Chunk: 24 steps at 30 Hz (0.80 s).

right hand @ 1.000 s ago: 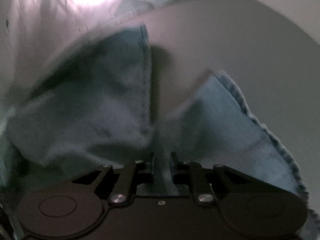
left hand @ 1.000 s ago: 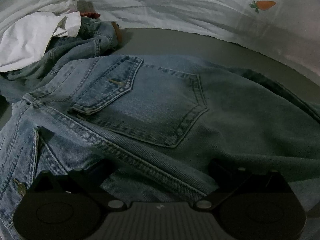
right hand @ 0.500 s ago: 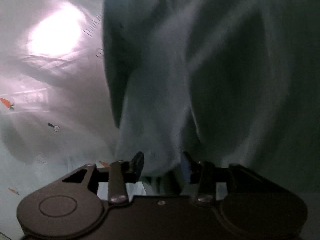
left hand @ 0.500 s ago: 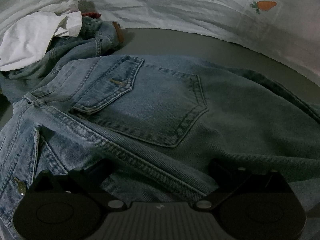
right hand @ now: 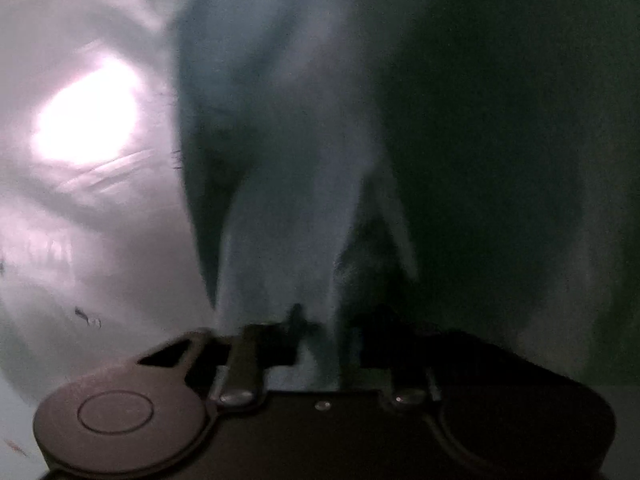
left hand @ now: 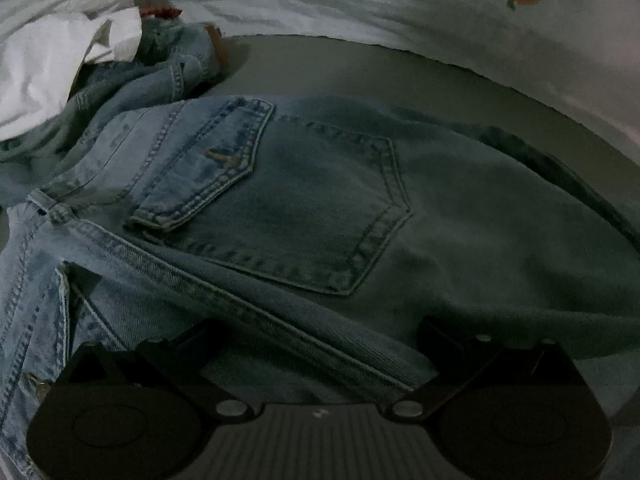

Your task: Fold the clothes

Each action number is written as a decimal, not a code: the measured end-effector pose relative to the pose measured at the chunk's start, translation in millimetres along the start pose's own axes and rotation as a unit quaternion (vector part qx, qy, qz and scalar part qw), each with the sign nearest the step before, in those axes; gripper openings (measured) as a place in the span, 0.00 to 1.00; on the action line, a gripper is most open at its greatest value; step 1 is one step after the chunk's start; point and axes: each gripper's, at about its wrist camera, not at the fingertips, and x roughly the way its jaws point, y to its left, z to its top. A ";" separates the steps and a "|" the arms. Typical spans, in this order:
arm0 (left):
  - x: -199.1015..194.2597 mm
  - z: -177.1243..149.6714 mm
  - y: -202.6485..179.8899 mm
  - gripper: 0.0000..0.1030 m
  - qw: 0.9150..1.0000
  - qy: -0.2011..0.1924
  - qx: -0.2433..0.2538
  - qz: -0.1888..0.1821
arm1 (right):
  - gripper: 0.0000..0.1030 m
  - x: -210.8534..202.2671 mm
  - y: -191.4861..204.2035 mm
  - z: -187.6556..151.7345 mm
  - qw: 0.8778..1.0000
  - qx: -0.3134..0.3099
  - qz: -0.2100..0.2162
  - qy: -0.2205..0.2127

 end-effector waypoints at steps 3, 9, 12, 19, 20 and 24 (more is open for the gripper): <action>0.5 8.4 7.9 1.00 1.000 0.001 -0.028 -0.010 | 0.06 -21.0 63.9 13.5 0.990 -0.134 -0.013 -0.049; 16.1 23.1 12.9 1.00 0.998 0.003 -0.057 -0.001 | 0.06 -4.7 219.9 7.0 0.888 -0.443 -0.025 -0.122; 16.8 15.7 4.5 1.00 0.999 -0.021 -0.030 0.017 | 0.07 42.5 277.5 -27.3 0.810 -0.572 -0.039 -0.125; 18.5 25.8 9.2 1.00 0.999 -0.001 -0.037 0.007 | 0.40 130.8 308.6 -49.6 0.772 -0.629 -0.042 -0.074; 18.8 27.5 9.1 1.00 0.999 0.004 -0.039 0.008 | 0.42 128.2 304.7 -47.9 0.785 -0.615 -0.035 -0.069; 21.1 31.9 7.1 1.00 0.999 0.018 -0.046 0.014 | 0.45 97.6 275.8 -23.7 0.814 -0.574 -0.042 -0.081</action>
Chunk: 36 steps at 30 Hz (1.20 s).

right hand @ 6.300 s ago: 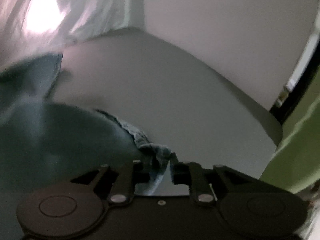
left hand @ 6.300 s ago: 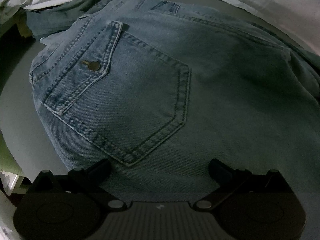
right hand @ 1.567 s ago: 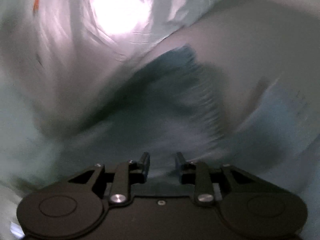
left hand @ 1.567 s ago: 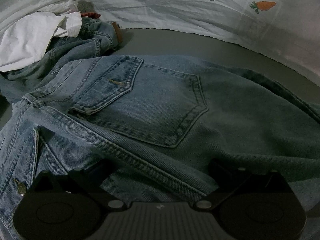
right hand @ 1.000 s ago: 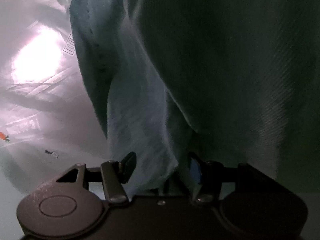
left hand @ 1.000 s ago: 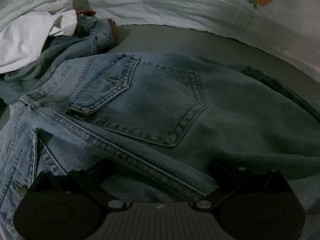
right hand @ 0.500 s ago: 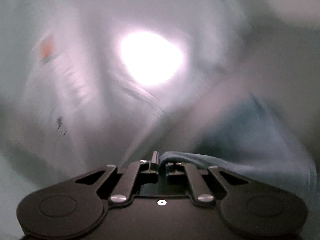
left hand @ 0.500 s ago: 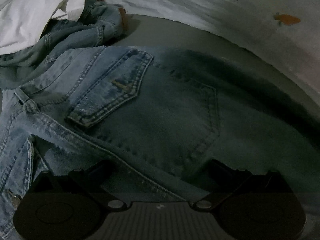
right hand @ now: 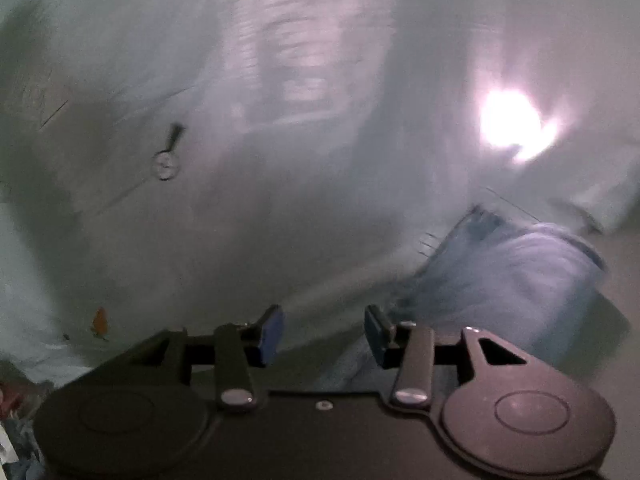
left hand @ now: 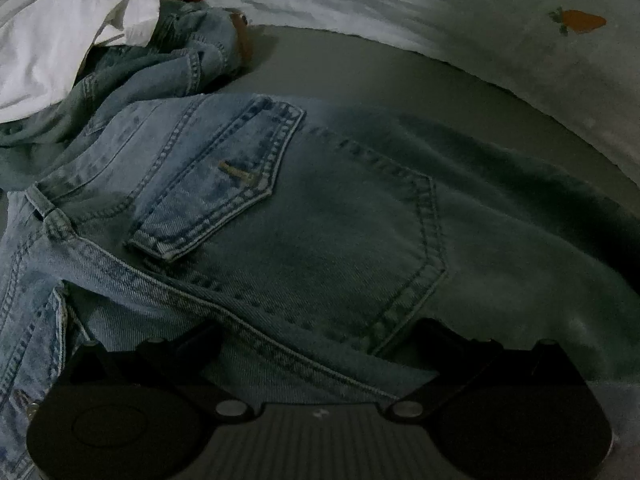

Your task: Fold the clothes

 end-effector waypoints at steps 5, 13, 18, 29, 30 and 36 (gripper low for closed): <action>2.5 5.7 0.1 1.00 1.000 0.019 -0.004 0.003 | 0.46 -10.9 -76.0 -13.8 0.993 0.081 -0.088 0.017; 4.1 6.1 -0.3 1.00 1.000 0.017 -0.009 0.009 | 0.48 -8.0 -164.9 -39.6 0.972 0.198 -0.125 0.002; 4.6 6.5 -2.9 1.00 1.000 0.014 -0.021 0.017 | 0.49 23.0 -172.6 -37.9 0.966 0.232 -0.115 0.012; 4.4 7.8 -2.8 1.00 1.000 0.017 -0.021 0.017 | 0.04 7.8 -152.3 -28.4 0.978 0.190 -0.088 0.006; 4.6 8.5 -2.5 1.00 0.999 0.019 -0.021 0.016 | 0.04 -5.8 -147.3 -24.4 0.980 0.175 -0.096 -0.004; 5.5 8.8 0.1 1.00 0.999 0.021 -0.019 0.014 | 0.04 -110.8 -117.2 -11.9 0.984 0.077 -0.158 -0.041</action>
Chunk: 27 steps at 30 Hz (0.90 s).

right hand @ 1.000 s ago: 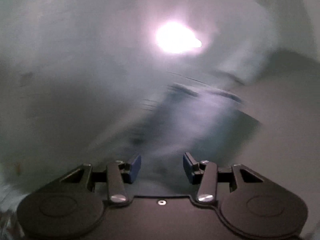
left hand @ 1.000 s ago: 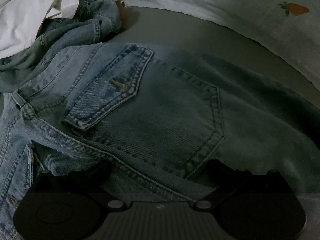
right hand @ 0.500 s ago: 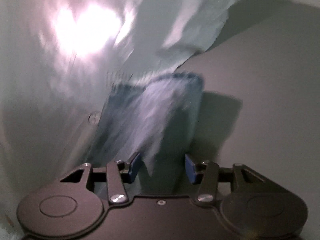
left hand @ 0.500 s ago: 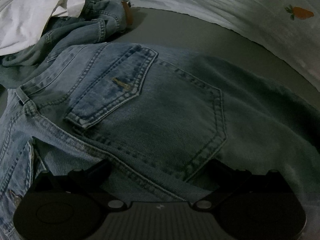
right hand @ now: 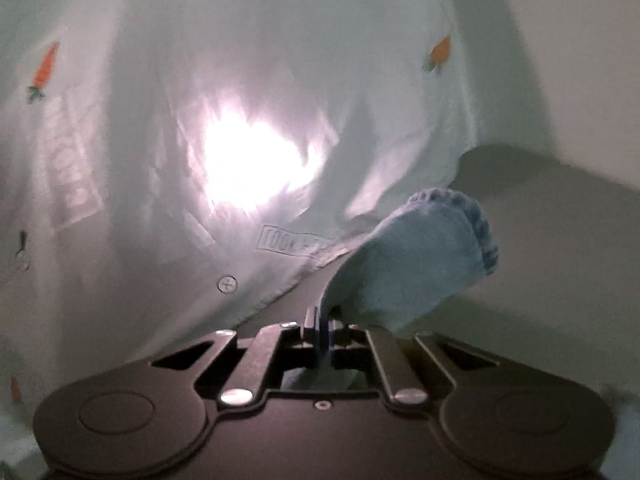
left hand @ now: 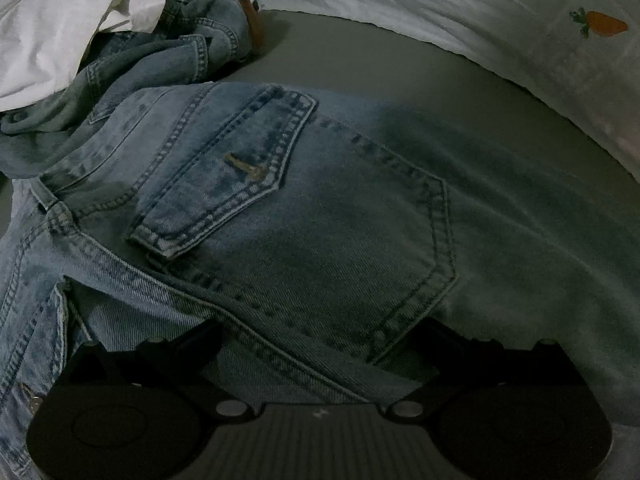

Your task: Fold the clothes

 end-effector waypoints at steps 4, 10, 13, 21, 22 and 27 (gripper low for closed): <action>0.3 -1.5 1.4 1.00 1.000 -0.002 0.000 0.000 | 0.18 15.1 -17.4 -30.7 0.985 -0.099 -0.104 0.095; 0.5 -2.2 1.8 1.00 1.000 -0.005 0.000 0.000 | 0.45 -7.2 -69.6 -54.8 0.989 -0.012 -0.102 0.102; -0.6 -4.0 1.9 1.00 1.000 -0.009 0.000 0.000 | 0.45 -14.0 -75.6 -51.2 0.990 -0.016 -0.102 0.095; -1.1 -5.4 2.1 1.00 1.000 -0.015 -0.001 0.001 | 0.47 -7.3 -96.0 -53.2 0.989 0.036 -0.096 0.110; -1.2 -5.8 1.9 1.00 1.000 -0.016 -0.001 0.001 | 0.49 -4.9 -97.8 -52.9 0.989 0.039 -0.095 0.111; -1.2 -6.8 2.4 1.00 1.000 -0.020 -0.001 0.002 | 0.40 12.3 -104.5 -50.2 0.989 0.044 -0.078 0.116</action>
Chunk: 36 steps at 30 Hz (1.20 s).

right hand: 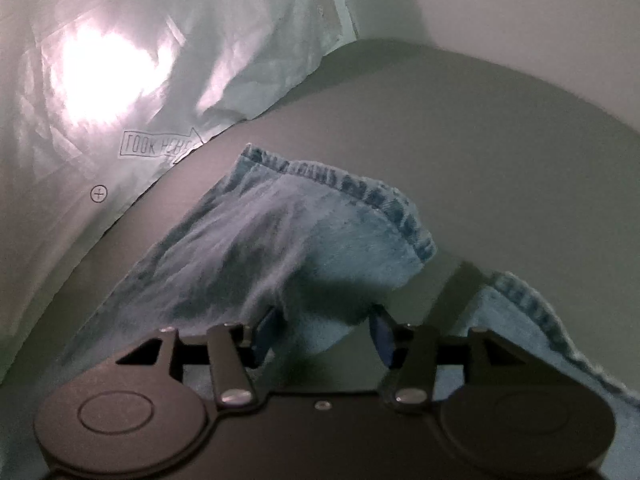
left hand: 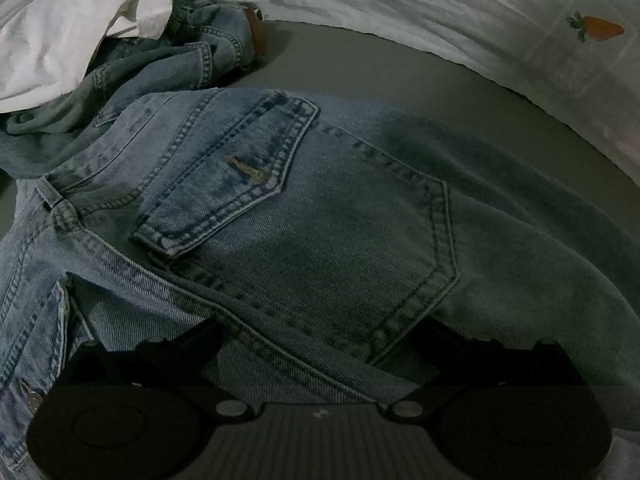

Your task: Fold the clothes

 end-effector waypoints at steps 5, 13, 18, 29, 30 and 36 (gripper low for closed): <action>1.4 3.7 0.6 1.00 1.000 0.010 0.002 -0.001 | 0.09 -12.2 24.0 12.9 0.997 -0.055 0.030 -0.047; 2.0 3.7 1.4 1.00 1.000 0.011 0.000 0.001 | 0.15 -67.0 111.4 33.2 0.920 -0.269 -0.134 -0.252; 1.1 1.8 0.9 1.00 1.000 0.005 0.001 0.001 | 0.21 -36.1 49.9 46.4 0.978 -0.121 -0.067 -0.155; -0.1 0.5 -3.0 1.00 1.000 0.000 -0.005 0.009 | 0.24 -33.4 -10.0 -35.5 0.993 -0.088 -0.073 -0.042; -0.1 0.7 -3.0 1.00 1.000 0.000 -0.005 0.009 | 0.24 -30.3 -2.8 -38.1 0.992 -0.104 -0.065 -0.036; -0.1 0.7 -1.0 1.00 1.000 -0.002 -0.004 0.007 | 0.24 6.2 37.5 -20.8 0.990 -0.131 -0.037 -0.029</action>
